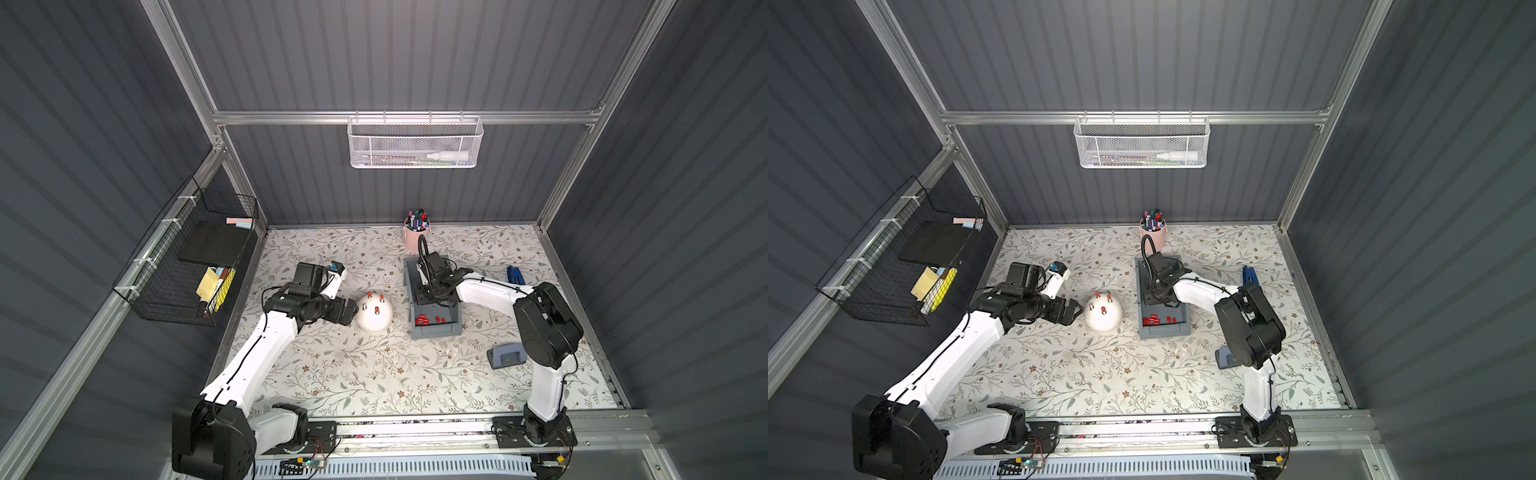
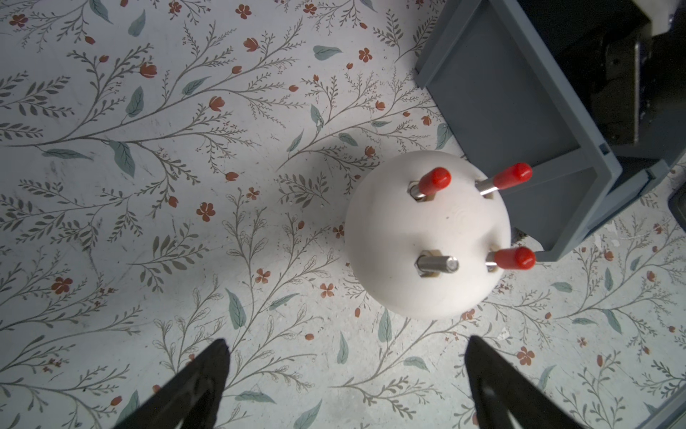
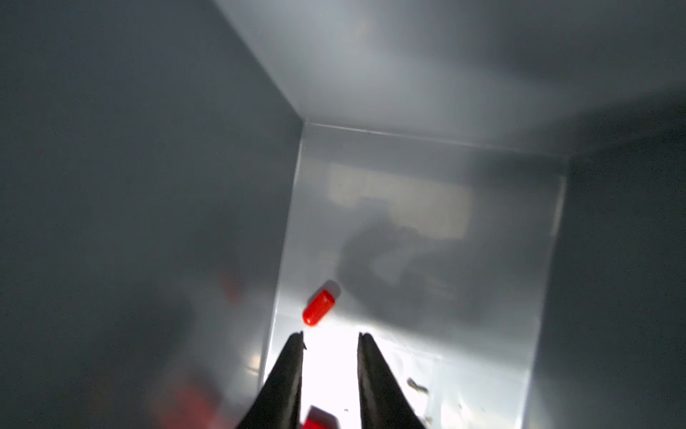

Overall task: Cover the protruding screws with screw protection sleeves
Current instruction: Pick up the screw protection sleeve from the storage box.

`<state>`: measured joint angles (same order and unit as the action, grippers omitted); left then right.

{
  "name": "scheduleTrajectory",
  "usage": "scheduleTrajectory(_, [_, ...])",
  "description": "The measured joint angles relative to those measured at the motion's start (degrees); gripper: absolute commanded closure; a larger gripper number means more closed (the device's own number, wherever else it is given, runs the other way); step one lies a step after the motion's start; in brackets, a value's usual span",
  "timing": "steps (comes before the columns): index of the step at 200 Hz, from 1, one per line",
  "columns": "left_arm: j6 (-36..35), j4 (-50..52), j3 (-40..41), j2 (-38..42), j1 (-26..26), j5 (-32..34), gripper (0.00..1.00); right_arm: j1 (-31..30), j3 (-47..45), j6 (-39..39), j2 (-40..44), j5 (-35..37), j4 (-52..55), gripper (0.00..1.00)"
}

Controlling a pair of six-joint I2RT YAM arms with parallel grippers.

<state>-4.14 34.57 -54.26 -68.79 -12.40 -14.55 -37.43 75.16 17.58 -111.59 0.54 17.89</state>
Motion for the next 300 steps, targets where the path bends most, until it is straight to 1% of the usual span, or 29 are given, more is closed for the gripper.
scheduleTrajectory(18, [0.0,0.0,0.0,0.2,0.0,0.0,0.02,0.0,0.3,0.3,-0.9,-0.5,-0.5,0.69])
scheduleTrajectory(44, [0.0,0.0,0.2,0.3,0.0,-0.4,0.02,0.0,0.3,0.4,-1.5,-0.7,-0.6,0.65])
scheduleTrajectory(63, [0.0,0.0,0.2,0.3,0.0,-0.5,0.02,0.0,0.3,0.4,-1.5,-0.8,-0.5,0.64])
scheduleTrajectory(119, [0.0,0.0,0.4,0.7,0.0,-0.4,0.02,0.0,0.3,-1.3,-1.5,-0.7,1.0,0.68])
scheduleTrajectory(157, [0.0,0.0,0.5,0.9,0.0,-0.4,0.02,0.0,0.4,-1.7,-1.5,-2.0,1.1,0.66])
scheduleTrajectory(179, [0.0,0.0,0.6,0.9,0.0,-0.4,0.02,0.0,0.1,-1.2,-1.5,-2.9,-0.7,0.66])
scheduleTrajectory(217, [0.0,0.0,0.6,0.9,0.0,-0.4,0.02,0.0,-0.2,0.3,-1.9,-3.1,-2.5,0.7])
scheduleTrajectory(276, [0.0,0.0,0.7,0.9,0.0,-0.4,0.02,0.1,-1.3,0.8,-3.3,-2.9,-3.6,0.71])
scheduleTrajectory(300, [0.0,0.0,0.7,0.9,0.0,-0.4,0.02,0.1,-1.5,0.3,-3.3,-2.3,-3.7,0.75])
